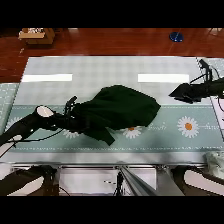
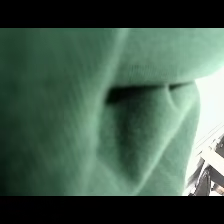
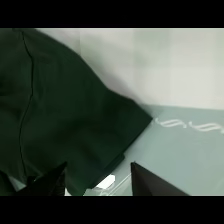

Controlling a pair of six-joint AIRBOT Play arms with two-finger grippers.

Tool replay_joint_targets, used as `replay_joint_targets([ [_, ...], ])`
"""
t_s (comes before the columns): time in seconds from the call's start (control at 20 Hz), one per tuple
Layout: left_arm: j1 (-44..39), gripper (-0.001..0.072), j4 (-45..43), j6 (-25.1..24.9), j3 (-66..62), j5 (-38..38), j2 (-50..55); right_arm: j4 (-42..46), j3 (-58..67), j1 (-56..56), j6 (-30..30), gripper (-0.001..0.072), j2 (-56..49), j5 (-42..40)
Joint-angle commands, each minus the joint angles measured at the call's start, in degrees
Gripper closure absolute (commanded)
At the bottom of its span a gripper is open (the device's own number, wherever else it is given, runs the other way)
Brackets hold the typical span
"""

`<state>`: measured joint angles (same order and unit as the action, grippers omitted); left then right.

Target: Fold the shirts.

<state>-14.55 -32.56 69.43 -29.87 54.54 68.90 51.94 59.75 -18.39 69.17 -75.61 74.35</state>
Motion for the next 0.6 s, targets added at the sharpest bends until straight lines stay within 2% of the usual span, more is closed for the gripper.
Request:
replay_joint_targets([
  [0.0,0.00,0.0678,0.02,-0.02,-0.11,1.62,0.07,-3.43,-5.73,-0.26,-3.50,0.0228,-1.90,3.76],
  [0.15,0.00,0.0678,0.04,-0.02,-0.11,1.64,0.07,-4.20,-12.74,-0.42,-4.00,0.0222,-1.90,-2.14],
  [0.2,0.00,0.0677,0.04,-0.02,-0.11,1.64,0.07,-5.73,-14.53,-0.35,-4.22,0.0190,-1.97,-5.03],
  [0.25,0.00,0.0678,0.04,-0.02,-0.11,1.64,0.07,-8.20,-16.04,-0.35,-4.63,0.0190,-1.97,-8.04],
  [0.35,0.00,0.0677,0.04,0.00,-0.11,1.68,0.07,-11.93,-17.70,-0.35,-5.03,0.0190,-1.97,-12.90],
  [0.55,0.00,0.0678,0.04,-0.02,-0.11,1.66,0.07,-12.46,-17.97,2.29,-4.26,0.0191,-2.10,-18.88],
])
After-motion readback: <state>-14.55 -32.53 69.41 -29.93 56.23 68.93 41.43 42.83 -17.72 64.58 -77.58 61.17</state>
